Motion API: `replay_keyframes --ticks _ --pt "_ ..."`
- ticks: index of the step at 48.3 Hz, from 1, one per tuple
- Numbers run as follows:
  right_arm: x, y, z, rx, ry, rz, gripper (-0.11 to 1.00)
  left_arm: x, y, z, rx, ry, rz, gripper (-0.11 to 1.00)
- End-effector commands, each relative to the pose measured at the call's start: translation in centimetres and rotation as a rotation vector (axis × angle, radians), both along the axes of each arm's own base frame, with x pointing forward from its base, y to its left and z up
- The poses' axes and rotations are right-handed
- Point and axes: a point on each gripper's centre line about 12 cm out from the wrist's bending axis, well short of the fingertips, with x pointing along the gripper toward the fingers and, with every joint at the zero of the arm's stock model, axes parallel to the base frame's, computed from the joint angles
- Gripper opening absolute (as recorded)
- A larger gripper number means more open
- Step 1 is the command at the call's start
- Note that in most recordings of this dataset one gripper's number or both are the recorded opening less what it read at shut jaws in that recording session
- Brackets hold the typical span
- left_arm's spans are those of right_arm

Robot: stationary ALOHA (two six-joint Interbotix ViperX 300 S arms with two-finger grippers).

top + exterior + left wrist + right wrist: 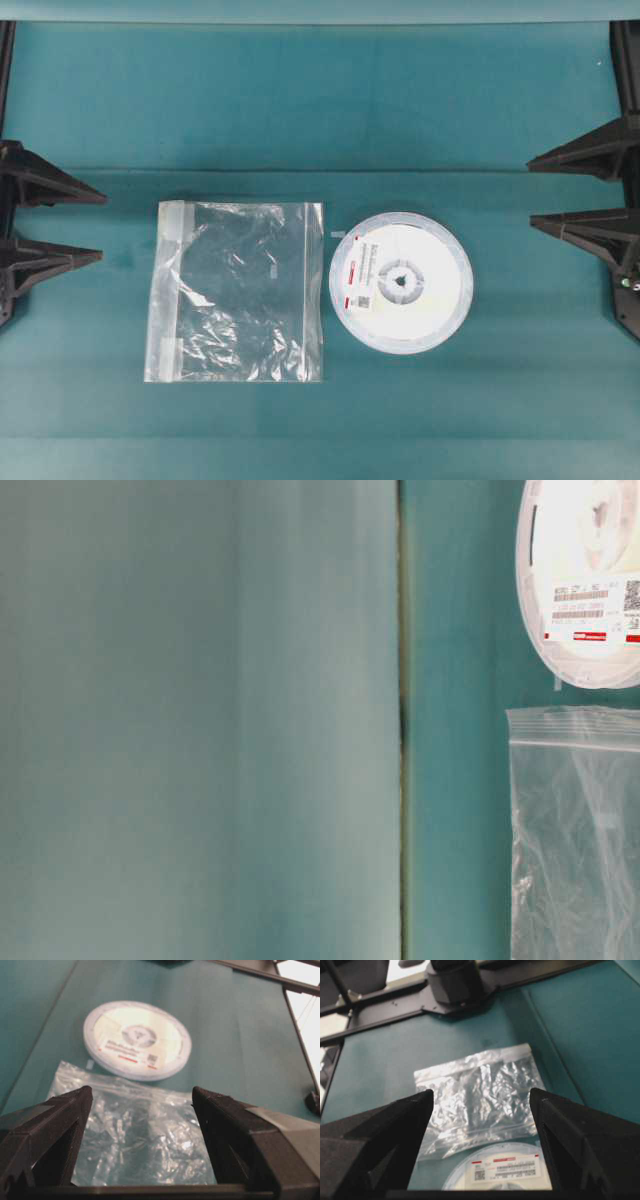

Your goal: Take out the reel from the clear zip bag.

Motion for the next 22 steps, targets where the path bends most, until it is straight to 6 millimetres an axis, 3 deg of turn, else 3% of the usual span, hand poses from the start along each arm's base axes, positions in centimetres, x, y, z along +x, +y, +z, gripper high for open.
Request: replay_keyframes --ticks 1,22 --pt "0.12 0.02 0.37 -0.008 -0.01 0.003 0.92 0.25 -0.02 0.93 0.002 -0.021 -0.002 0.88" --pt "0.02 0.04 0.32 0.01 -0.008 0.001 0.92 0.21 -0.02 0.83 -0.002 -0.02 -0.001 0.88"
